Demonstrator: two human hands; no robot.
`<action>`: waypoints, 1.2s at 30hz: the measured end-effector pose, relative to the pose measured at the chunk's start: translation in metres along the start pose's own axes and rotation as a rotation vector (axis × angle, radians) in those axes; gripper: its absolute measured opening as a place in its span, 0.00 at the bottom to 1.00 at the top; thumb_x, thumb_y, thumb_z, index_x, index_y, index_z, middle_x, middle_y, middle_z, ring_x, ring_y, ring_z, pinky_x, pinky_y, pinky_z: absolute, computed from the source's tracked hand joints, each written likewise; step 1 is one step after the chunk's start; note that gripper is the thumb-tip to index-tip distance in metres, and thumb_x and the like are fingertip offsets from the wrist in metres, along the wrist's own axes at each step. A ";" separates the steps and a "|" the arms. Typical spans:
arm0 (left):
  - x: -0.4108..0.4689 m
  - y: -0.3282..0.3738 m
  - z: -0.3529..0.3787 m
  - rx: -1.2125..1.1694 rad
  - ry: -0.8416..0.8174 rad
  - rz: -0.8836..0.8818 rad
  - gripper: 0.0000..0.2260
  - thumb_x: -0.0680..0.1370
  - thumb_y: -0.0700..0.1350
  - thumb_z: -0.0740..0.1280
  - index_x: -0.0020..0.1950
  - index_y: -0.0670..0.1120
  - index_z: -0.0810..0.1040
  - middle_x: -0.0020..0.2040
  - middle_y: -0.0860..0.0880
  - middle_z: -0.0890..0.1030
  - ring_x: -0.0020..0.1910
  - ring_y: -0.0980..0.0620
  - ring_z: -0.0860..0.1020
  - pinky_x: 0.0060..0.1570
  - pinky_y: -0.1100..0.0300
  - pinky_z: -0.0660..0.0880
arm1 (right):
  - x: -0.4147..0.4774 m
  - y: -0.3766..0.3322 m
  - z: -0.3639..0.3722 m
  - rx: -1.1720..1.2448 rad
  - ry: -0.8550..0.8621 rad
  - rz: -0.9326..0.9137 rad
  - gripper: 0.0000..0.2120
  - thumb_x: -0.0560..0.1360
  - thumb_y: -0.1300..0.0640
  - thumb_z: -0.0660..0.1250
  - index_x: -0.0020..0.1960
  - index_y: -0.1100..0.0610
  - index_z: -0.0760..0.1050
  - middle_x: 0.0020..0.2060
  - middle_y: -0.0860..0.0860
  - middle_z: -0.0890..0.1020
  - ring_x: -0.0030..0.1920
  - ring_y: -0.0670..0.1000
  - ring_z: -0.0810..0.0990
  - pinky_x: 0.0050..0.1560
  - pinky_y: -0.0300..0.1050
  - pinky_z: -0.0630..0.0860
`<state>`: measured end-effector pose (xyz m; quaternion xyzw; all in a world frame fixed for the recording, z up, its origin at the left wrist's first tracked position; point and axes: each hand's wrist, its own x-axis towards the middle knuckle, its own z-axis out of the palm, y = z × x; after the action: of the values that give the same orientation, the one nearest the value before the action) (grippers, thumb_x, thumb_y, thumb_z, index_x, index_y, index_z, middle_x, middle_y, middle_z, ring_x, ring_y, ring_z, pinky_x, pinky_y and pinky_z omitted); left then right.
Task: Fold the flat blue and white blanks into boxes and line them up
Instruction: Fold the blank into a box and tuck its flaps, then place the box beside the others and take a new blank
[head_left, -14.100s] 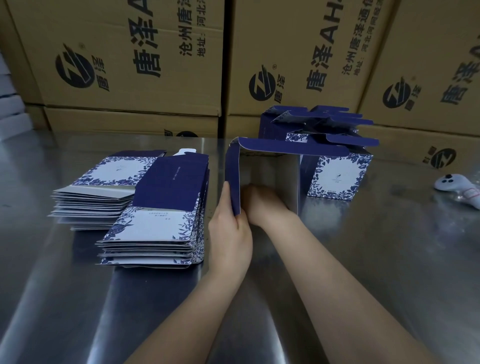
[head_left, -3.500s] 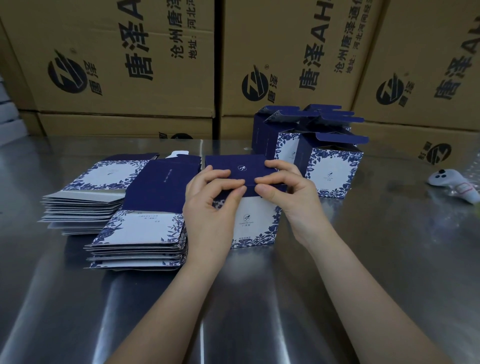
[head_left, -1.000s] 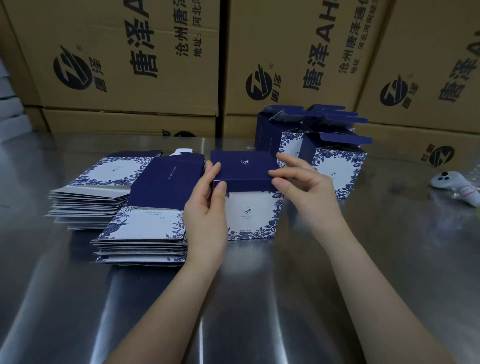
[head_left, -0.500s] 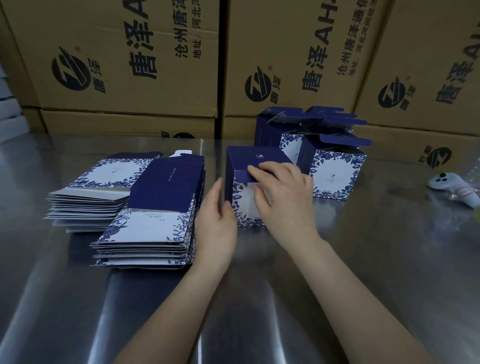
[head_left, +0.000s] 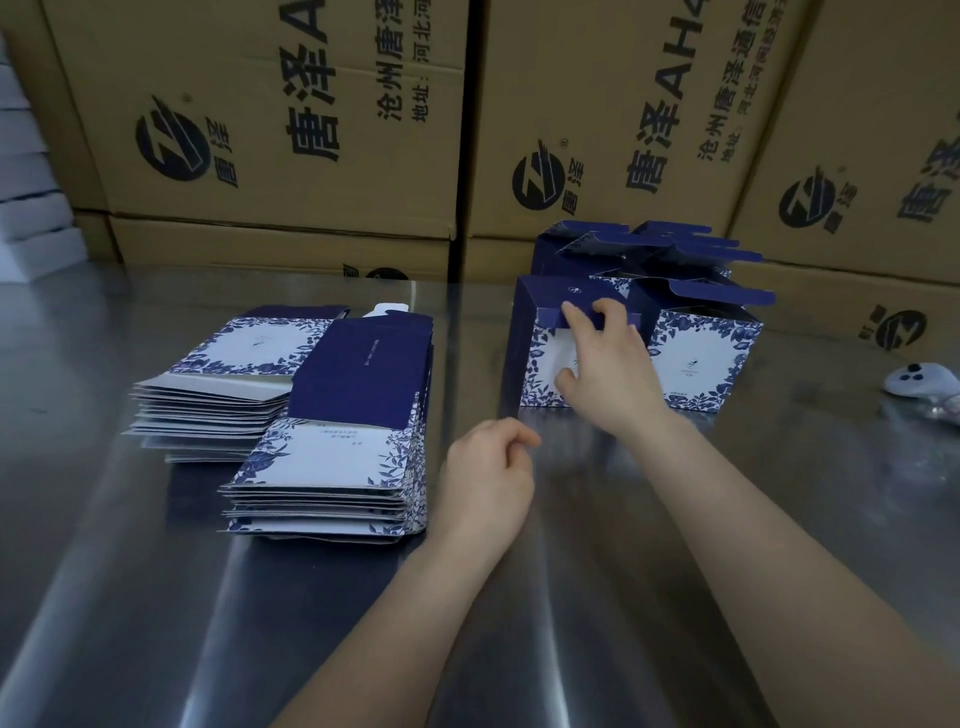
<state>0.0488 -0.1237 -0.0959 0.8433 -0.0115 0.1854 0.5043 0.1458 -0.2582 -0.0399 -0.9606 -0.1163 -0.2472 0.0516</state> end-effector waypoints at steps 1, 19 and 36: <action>0.000 0.000 0.000 0.009 -0.007 0.004 0.12 0.78 0.37 0.62 0.48 0.50 0.83 0.40 0.55 0.76 0.43 0.47 0.78 0.44 0.57 0.73 | 0.004 0.002 0.000 -0.001 -0.013 0.005 0.35 0.74 0.56 0.65 0.77 0.57 0.56 0.72 0.61 0.59 0.67 0.61 0.66 0.71 0.56 0.55; 0.004 -0.005 0.001 0.098 -0.045 0.021 0.13 0.79 0.37 0.61 0.50 0.49 0.83 0.49 0.54 0.82 0.51 0.52 0.78 0.52 0.59 0.73 | 0.062 -0.009 0.019 -0.017 -0.264 0.073 0.38 0.74 0.52 0.64 0.78 0.51 0.48 0.78 0.55 0.46 0.67 0.58 0.71 0.69 0.61 0.53; -0.002 0.002 0.002 0.294 -0.048 0.232 0.13 0.78 0.38 0.61 0.56 0.48 0.81 0.56 0.51 0.82 0.57 0.47 0.76 0.56 0.52 0.71 | 0.044 -0.018 0.039 0.454 -0.138 0.028 0.27 0.75 0.62 0.63 0.73 0.52 0.65 0.79 0.50 0.42 0.68 0.58 0.69 0.66 0.57 0.67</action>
<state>0.0467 -0.1264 -0.0956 0.9051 -0.0935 0.2217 0.3507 0.1967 -0.2263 -0.0517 -0.9406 -0.1586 -0.1475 0.2615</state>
